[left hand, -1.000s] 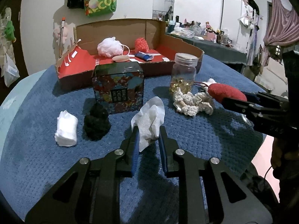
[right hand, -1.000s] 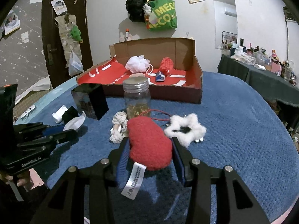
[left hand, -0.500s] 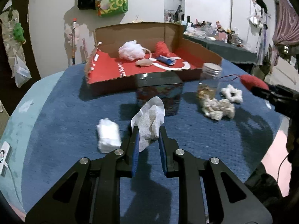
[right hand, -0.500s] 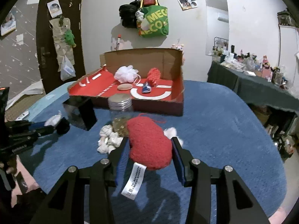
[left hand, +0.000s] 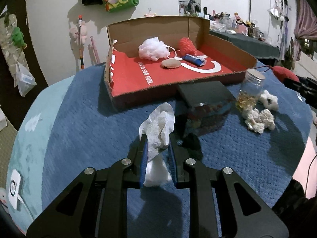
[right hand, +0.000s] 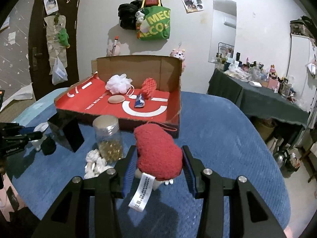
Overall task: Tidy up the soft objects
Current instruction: 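Lift and carry the tissue and red plush over the box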
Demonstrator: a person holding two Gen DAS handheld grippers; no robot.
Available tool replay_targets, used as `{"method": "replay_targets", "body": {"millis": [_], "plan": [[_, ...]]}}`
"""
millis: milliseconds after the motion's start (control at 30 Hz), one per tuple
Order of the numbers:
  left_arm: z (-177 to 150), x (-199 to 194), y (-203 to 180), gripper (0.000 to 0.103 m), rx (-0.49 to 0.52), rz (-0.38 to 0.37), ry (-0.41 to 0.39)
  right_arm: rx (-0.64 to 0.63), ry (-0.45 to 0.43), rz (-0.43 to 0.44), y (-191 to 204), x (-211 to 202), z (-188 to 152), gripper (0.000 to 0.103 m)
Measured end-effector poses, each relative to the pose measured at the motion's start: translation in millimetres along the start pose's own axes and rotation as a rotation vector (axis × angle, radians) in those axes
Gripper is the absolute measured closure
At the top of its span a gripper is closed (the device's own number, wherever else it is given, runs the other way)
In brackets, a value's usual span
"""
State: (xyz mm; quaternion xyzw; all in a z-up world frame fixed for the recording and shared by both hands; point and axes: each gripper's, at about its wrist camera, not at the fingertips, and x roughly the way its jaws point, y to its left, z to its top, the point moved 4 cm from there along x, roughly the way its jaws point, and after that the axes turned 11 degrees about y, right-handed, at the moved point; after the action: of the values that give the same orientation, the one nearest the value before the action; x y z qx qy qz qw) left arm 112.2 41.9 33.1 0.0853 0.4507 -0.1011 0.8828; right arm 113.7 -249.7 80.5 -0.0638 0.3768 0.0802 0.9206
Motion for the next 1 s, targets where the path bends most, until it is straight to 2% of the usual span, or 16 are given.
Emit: {"method": "replay_targets", "body": {"millis": [400,800,1000], "plan": [[38,10,6,0.085,0.089,-0.008,0.022,-0.018,0.007,0.000,4,20,39,0.056],[80,15,4,0.085,0.140,-0.041,0.013,-0.038,-0.071,0.001,6,16,97,0.056],[99,31,-2,0.085,0.167,-0.067,0.035,-0.064,-0.032,0.027,13,46,112,0.056]]}}
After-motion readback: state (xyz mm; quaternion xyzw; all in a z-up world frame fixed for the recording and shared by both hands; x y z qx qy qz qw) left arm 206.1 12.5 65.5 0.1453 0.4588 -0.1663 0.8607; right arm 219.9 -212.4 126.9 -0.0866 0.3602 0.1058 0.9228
